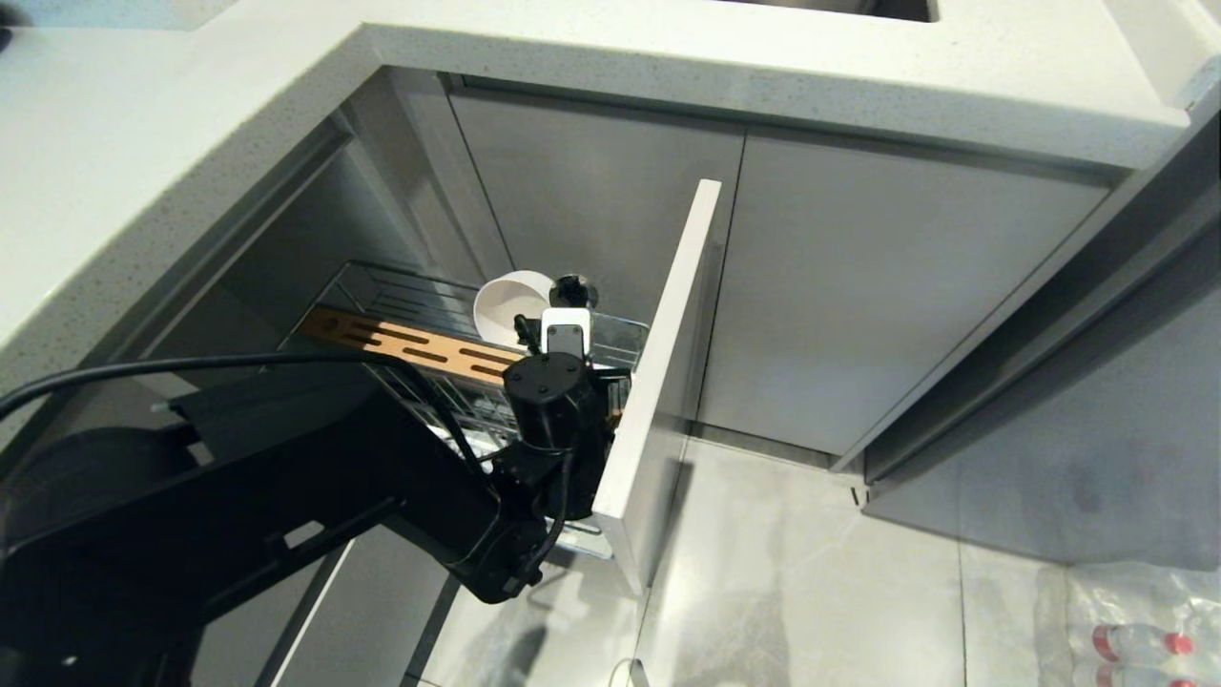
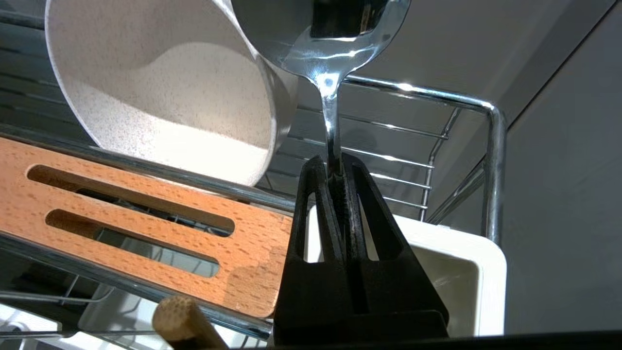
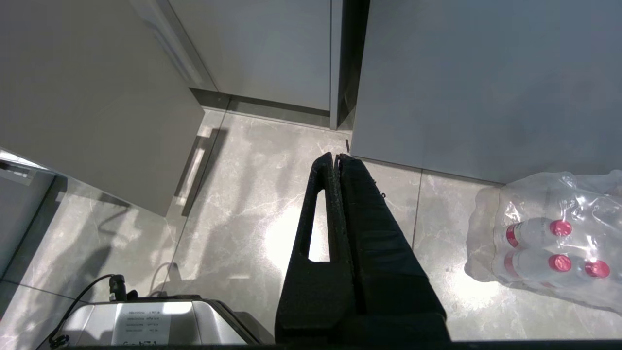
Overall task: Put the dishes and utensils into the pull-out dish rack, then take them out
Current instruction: Pick up the spoon and place it in the cupboard
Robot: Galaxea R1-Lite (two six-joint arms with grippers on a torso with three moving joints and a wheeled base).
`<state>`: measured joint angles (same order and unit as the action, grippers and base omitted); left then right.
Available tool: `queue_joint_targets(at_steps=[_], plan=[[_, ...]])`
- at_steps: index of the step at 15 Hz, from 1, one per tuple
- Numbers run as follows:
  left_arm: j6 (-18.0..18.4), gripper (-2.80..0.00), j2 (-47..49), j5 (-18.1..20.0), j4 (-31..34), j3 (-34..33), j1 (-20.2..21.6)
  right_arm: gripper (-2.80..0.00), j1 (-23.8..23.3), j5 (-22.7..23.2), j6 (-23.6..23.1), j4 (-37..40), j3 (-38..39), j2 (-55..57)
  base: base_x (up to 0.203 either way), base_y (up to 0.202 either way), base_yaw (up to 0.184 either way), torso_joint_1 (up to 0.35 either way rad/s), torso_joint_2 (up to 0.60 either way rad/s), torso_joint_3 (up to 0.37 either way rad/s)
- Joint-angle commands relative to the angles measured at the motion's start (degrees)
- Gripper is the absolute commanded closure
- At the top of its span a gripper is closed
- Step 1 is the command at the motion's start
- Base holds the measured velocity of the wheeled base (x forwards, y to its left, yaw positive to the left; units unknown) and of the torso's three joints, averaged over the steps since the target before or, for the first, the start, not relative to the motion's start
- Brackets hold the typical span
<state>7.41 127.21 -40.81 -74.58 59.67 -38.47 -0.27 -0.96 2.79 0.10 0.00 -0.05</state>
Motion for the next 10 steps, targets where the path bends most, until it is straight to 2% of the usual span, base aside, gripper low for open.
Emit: queue_joint_targets(at_steps=[1,6,7,10], plan=[[0.1,0.0,0.3,-0.2,-0.4,0.0,0.0,0.0,0.0,0.0,0.0,0.0,0.1,0.0,0.0,0.0,0.0,0.0,0.0,0.0],[0.3,0.0,0.2,-0.3,0.2,0.0,0.0,0.0,0.0,0.0,0.0,0.0,0.1,0.0,0.0,0.0,0.0,0.0,0.0,0.0],[0.3,-2.8,0.2,-0.3,0.2,0.1,0.0,0.0,0.0,0.0,0.0,0.0,0.1,0.0,0.0,0.0,0.0,0.0,0.0,0.0],[0.4,-2.8,-0.1,-0.3,0.2,0.1,0.0,0.0,0.0,0.0,0.0,0.0,0.1,0.0,0.0,0.0,0.0,0.0,0.0,0.0]])
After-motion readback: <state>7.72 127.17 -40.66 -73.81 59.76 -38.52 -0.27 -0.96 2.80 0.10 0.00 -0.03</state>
